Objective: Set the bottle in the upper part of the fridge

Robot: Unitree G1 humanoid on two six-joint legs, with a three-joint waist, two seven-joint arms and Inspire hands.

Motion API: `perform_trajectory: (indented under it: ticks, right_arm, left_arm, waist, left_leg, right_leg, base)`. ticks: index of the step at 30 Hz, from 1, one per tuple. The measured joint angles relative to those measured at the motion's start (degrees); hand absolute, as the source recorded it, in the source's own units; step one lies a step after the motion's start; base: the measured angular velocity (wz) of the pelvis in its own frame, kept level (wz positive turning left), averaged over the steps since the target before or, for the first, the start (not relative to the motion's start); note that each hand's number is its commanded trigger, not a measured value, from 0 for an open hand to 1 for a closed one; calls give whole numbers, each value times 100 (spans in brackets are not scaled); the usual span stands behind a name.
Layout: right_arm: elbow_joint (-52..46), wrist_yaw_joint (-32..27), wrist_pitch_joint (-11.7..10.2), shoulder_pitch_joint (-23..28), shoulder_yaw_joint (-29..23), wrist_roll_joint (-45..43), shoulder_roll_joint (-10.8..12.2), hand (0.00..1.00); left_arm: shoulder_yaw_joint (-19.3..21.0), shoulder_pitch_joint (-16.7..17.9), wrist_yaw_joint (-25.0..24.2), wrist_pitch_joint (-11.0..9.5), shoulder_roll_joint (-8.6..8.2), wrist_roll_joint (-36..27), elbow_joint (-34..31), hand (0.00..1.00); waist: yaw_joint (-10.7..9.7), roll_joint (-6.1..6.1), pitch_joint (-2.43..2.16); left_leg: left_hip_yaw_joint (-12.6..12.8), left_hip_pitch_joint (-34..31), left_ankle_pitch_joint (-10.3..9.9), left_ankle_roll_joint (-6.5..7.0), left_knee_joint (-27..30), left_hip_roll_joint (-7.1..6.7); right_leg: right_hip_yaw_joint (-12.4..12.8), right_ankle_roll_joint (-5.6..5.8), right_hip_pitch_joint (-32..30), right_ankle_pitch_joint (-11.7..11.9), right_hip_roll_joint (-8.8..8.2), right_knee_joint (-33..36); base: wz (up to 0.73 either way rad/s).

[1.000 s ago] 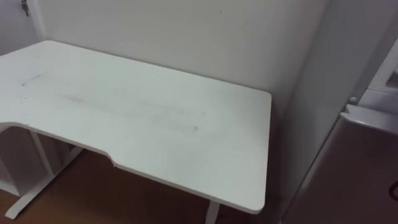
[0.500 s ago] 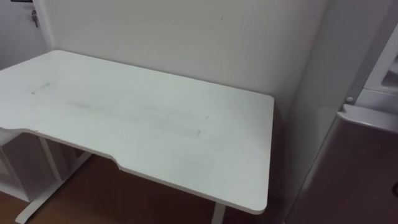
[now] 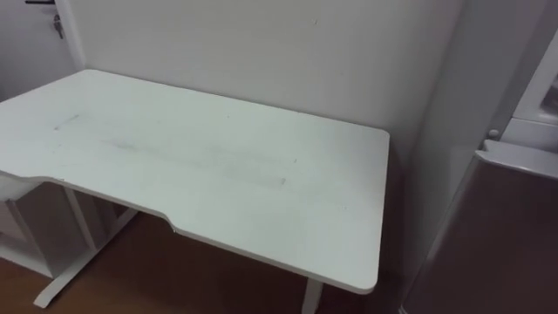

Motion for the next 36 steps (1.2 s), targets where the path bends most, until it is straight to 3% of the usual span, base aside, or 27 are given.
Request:
perform_trajectory:
  ticks: [3,6,14,25,36]
  right_arm:
    - [81,76,-5,0,50,-25,-14,0]
    - [128,192,-11,7,135,-25,-52,0]
    - [134,510,-9,85,144,-15,-85,0]
    - [148,1052,123,143,137,-3,-110,0]
    - [43,1117,381,142,136,-44,-219,0]
  left_arm:
    - [3,1,-24,-14,42,17,1,0]
    - [2,2,-62,-48,77,16,9,0]
    - [10,19,-195,-50,95,14,34,0]
    - [243,117,-398,-45,124,71,67,0]
    - [242,139,-408,-43,112,113,-10,0]
  waist:
    - [4,-48,12]
    - [-6,-92,53]
    - [7,-76,68]
    - [3,-132,32]
    - [-84,-185,-16]
  left_leg:
    - [-17,-11,8,-13,-2,15]
    - [-33,-15,13,-21,-1,15]
    - [-24,113,11,-22,-37,1]
    - [11,247,-10,-48,-87,13]
    - [15,255,-18,-39,-92,4]
  right_leg:
    - [-3,-17,-2,-12,-15,1]
    - [-32,-23,6,-15,4,-3]
    - [7,-18,106,-25,3,-3]
    - [65,-32,198,-37,26,-35]
    - [55,-16,243,-12,31,-97]
  base:
    - [0]
    - [1]
    - [-1]
    - [-2]
    - [0]
